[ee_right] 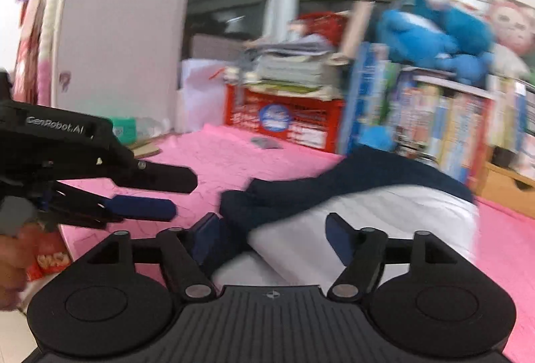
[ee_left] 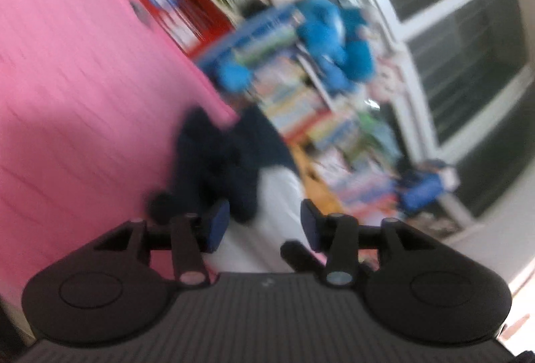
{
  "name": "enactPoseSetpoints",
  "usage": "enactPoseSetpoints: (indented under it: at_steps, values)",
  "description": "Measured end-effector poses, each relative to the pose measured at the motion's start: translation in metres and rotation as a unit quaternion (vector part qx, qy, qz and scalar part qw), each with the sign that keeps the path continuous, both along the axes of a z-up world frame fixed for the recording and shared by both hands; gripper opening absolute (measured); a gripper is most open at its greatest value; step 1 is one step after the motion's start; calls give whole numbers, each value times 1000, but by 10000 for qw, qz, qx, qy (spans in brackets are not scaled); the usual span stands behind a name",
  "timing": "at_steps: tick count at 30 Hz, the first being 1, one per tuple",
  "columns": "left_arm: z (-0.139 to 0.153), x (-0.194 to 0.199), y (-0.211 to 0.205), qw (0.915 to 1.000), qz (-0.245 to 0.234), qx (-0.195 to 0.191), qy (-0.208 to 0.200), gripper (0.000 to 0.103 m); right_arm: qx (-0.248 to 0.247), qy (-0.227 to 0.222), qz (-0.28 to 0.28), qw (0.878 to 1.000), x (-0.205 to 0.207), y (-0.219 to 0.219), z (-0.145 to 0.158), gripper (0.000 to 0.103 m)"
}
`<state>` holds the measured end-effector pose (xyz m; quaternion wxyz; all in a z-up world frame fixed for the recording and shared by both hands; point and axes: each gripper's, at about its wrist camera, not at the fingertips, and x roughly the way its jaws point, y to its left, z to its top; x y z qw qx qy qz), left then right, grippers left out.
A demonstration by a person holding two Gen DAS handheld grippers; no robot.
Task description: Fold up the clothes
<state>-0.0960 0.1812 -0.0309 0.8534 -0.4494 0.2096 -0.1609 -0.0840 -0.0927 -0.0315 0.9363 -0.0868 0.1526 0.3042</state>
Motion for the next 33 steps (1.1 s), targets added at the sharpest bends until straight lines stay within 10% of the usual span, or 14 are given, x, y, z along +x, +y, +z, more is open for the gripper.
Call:
enactPoseSetpoints:
  at_steps: [15,22,26,33]
  values:
    - [-16,80,-37,9961,592,282,598,53,96,698,-2023,9768,-1,-67,-46,71]
    - [-18,92,-35,9939,754,413,683,51,-173,587,-2100,9758,26,-51,-55,31]
    - [-9,81,-36,9901,1042,798,505,13,-293,406,-2079,9769,28,-45,-54,26]
    - [6,34,-31,9774,1375,1596,175,9,-513,204,-2032,9776,24,-43,-54,24]
